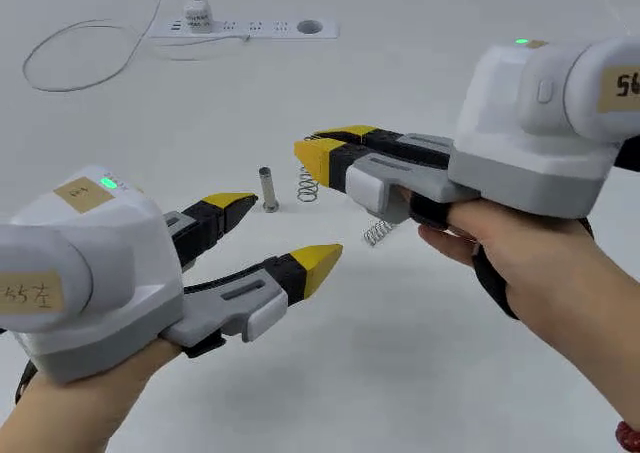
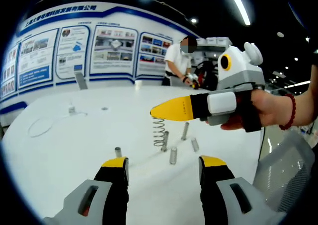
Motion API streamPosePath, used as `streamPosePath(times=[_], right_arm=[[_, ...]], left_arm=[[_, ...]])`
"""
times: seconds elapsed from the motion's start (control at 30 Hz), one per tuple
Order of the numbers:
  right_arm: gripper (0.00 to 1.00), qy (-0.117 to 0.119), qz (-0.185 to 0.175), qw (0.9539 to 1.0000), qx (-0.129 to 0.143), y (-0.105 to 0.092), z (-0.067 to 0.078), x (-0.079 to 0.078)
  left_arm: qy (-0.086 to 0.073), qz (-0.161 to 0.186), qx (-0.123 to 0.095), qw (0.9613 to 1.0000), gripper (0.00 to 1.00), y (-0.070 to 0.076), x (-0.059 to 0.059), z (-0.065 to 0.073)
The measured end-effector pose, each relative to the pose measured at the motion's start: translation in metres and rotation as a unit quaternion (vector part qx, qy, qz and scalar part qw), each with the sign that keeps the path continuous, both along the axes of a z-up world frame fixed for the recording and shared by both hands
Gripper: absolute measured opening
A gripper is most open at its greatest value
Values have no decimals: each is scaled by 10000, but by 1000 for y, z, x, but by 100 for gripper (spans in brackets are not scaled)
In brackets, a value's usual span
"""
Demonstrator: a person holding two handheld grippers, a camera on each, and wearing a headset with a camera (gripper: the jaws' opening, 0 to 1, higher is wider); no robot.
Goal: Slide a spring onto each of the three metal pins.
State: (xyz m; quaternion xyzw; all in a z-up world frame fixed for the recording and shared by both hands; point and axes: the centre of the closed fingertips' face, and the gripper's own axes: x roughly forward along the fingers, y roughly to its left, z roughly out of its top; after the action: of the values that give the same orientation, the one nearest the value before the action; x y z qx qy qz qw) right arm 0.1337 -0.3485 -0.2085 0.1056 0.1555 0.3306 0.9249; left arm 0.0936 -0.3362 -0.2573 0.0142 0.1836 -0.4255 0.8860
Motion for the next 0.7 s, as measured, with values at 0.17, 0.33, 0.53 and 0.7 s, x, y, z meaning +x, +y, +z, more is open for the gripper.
streamPosePath(times=[0.17, 0.33, 0.53, 0.7], right_arm=[[11, -82, 22, 9999, -84, 2, -1, 12], [11, -59, 22, 10000, -67, 6, -8, 24], [11, -73, 31, 9999, -117, 11, -17, 42], [11, -94, 42, 9998, -154, 16, -22, 53]], left_arm=[[-81, 35, 123, 9999, 66, 3, 3, -4], [-218, 21, 106, 9997, 71, 3, 5, -2], [-227, 32, 187, 9996, 78, 5, 7, -6], [-209, 44, 254, 9994, 85, 7, 8, -10]])
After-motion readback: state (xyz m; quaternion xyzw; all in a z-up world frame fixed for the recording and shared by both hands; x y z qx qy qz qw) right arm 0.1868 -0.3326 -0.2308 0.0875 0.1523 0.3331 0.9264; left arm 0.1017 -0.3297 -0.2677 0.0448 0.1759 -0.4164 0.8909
